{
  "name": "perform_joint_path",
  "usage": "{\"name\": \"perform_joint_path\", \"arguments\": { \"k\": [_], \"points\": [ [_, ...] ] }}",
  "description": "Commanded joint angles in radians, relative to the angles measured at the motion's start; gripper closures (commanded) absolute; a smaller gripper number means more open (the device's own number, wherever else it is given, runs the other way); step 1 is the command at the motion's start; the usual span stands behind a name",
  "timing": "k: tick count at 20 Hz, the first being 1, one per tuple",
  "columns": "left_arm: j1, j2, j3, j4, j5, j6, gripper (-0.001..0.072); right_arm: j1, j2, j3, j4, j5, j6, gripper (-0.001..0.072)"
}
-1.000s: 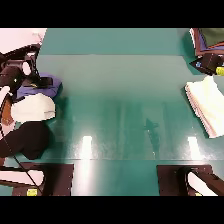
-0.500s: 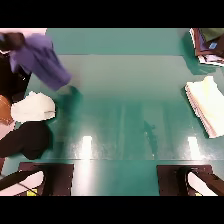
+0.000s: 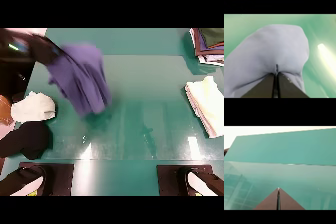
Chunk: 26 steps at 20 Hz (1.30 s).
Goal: Fold the shirts.
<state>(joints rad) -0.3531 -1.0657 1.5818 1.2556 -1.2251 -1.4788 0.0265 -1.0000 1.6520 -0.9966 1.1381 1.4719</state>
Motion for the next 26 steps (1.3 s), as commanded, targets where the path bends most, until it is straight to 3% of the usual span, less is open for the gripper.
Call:
{"name": "perform_joint_path", "arguments": {
  "k": [1,2,3,6,10,15,20,21,22,23,24,26],
  "points": [
    [-0.200,-0.064,-0.161,-0.010,0.051,-0.014,0.0520,0.001,0.000,0.011,0.001,0.043,0.000,0.0700],
    [-0.235,-0.095,-0.199,-0.010,0.100,-0.014,0.0204,0.001,0.000,0.011,0.001,0.054,0.000,0.0700],
    [-0.249,-0.124,-0.214,-0.010,0.137,-0.014,0.0137,0.001,0.000,0.011,0.001,0.060,0.000,0.0700],
    [-0.215,-0.182,-0.215,0.060,0.196,-0.014,0.0154,0.001,0.000,0.011,0.002,0.079,0.000,0.0700],
    [-0.045,-0.264,-0.226,0.087,0.153,-0.014,0.0154,0.002,0.000,0.011,0.002,0.110,0.000,0.0699],
    [0.108,-0.458,-0.267,0.026,0.150,-0.014,0.0154,0.002,-0.002,0.010,0.001,0.131,0.000,0.0700],
    [0.135,-0.582,-0.267,-0.055,0.177,-0.010,0.0156,0.002,-0.033,0.010,-0.002,0.219,0.004,0.0699],
    [0.135,-0.582,-0.266,-0.060,0.199,-0.009,0.0163,0.002,-0.054,0.010,-0.002,0.262,0.020,0.0700],
    [0.135,-0.579,-0.262,-0.059,0.213,-0.009,0.0332,0.003,-0.077,0.010,-0.001,0.300,0.033,0.0700],
    [0.139,-0.579,-0.252,-0.055,0.224,-0.008,0.0553,0.003,-0.105,0.010,-0.001,0.342,0.040,0.0700],
    [0.142,-0.579,-0.238,-0.052,0.223,-0.008,0.0675,0.003,-0.132,0.002,0.000,0.378,0.050,0.0700],
    [0.144,-0.578,-0.185,-0.043,0.199,-0.008,0.0680,0.003,-0.153,-0.079,0.002,0.388,0.071,0.0700]
  ]
}}
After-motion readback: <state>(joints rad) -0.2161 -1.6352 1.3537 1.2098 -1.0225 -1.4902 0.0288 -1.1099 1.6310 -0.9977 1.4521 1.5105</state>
